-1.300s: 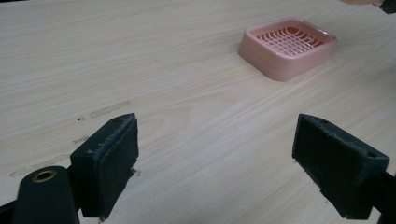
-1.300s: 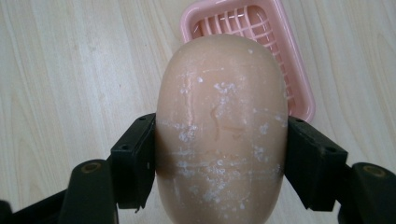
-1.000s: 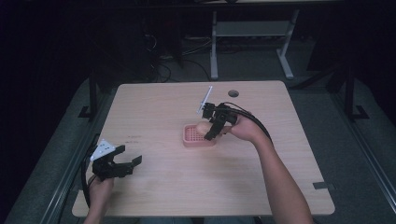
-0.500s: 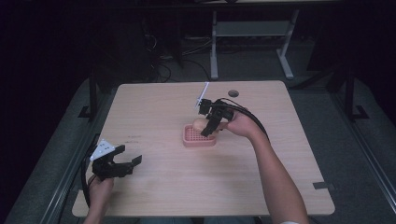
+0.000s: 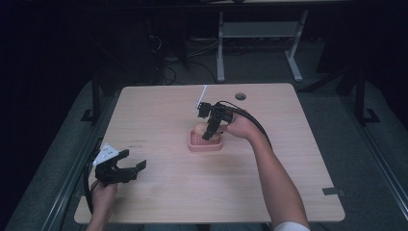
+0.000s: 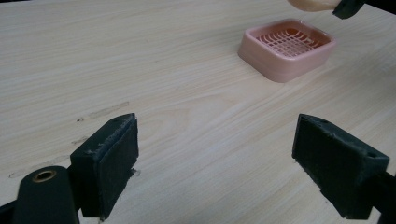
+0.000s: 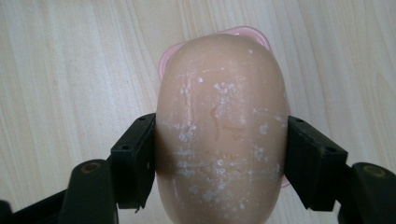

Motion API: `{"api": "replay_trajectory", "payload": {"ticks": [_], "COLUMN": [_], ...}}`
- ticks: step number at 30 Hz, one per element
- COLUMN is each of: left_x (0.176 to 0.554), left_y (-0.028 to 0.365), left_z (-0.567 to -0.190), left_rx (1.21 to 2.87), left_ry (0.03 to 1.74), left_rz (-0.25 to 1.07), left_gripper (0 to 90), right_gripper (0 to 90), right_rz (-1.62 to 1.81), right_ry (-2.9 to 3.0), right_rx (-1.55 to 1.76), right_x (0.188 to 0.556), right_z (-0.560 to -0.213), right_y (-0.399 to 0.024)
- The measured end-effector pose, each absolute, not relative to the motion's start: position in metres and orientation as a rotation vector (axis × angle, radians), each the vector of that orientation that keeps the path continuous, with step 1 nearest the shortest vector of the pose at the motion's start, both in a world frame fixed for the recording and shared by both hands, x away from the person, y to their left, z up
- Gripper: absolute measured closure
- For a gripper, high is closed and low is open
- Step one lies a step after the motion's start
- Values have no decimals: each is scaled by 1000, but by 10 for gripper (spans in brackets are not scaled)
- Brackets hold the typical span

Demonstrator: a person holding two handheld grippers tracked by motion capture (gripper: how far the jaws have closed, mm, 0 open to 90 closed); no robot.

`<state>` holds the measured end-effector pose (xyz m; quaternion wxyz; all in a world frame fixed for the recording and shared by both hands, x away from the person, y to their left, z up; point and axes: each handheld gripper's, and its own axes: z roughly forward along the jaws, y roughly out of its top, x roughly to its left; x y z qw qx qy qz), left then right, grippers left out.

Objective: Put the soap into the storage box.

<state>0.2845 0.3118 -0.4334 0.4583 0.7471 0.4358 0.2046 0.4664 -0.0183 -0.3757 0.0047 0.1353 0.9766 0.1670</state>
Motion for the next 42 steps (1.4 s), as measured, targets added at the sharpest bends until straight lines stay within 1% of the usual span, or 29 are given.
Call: {"api": "replay_trajectory", "payload": {"ticks": [16,32,42], "left_x": [285,285,285], "left_y": [312,312,313], "left_z": [-434,-434,-433], "left_rx": [1836,1836,1836], "left_ry": [1076,1078,1077], "left_rz": [498,497,498], "left_gripper": [143,142,142], "right_gripper": [317,317,316], "right_rz": [482,408,398], "right_ry": [3102,3123,3131], "right_rx": [421,404,406], "right_x": [478,482,483], "right_z": [-394,-409,-414], "right_y": [-8,-3,0]}}
